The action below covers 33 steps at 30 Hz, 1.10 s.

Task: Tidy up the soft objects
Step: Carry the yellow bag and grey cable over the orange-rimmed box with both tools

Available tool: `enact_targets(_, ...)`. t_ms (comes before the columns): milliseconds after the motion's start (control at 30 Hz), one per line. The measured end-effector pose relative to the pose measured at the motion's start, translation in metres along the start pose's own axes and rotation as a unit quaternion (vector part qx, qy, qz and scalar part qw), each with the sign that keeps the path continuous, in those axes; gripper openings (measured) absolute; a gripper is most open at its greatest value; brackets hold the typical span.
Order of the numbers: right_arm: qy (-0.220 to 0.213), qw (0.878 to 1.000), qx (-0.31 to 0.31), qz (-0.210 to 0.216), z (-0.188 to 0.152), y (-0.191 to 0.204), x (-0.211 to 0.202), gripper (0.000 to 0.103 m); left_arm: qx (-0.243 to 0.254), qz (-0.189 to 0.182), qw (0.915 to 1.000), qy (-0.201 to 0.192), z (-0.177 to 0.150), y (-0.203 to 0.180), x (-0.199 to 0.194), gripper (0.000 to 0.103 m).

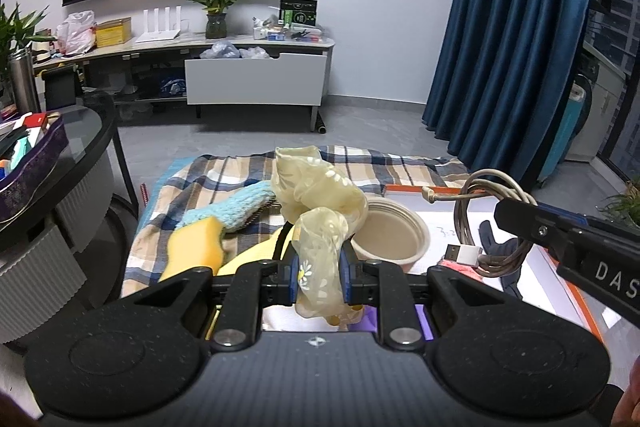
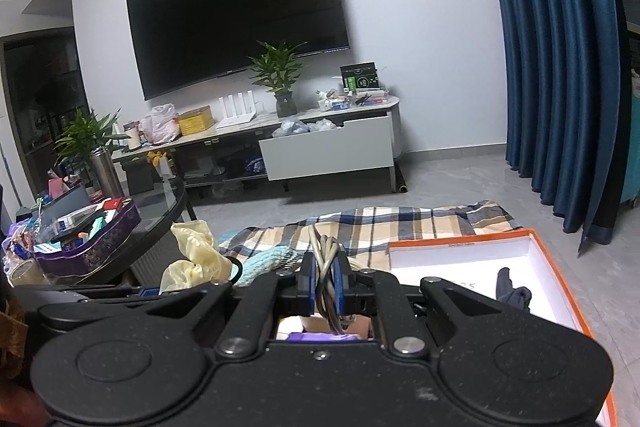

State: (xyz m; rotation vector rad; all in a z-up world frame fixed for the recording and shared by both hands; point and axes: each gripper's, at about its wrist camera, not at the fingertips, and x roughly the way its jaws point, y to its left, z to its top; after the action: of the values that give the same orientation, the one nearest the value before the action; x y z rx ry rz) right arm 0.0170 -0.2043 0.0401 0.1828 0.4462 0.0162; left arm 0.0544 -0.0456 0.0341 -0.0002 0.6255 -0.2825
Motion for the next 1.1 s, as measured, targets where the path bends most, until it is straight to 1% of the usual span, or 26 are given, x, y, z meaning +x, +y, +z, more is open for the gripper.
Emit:
enact_targets(633,-0.004,0.999,0.026,-0.032,-0.004,-0.043,-0.016,0.012,0.032,-0.03,0.999,0.008,-0.002,-0.043,0.008,0.022)
enact_targets(1100,-0.007,0.997,0.053,-0.063,-0.011,-0.086,-0.027,0.012,0.06,-0.052,0.9967,0.017,-0.005,-0.077,0.02,0.022)
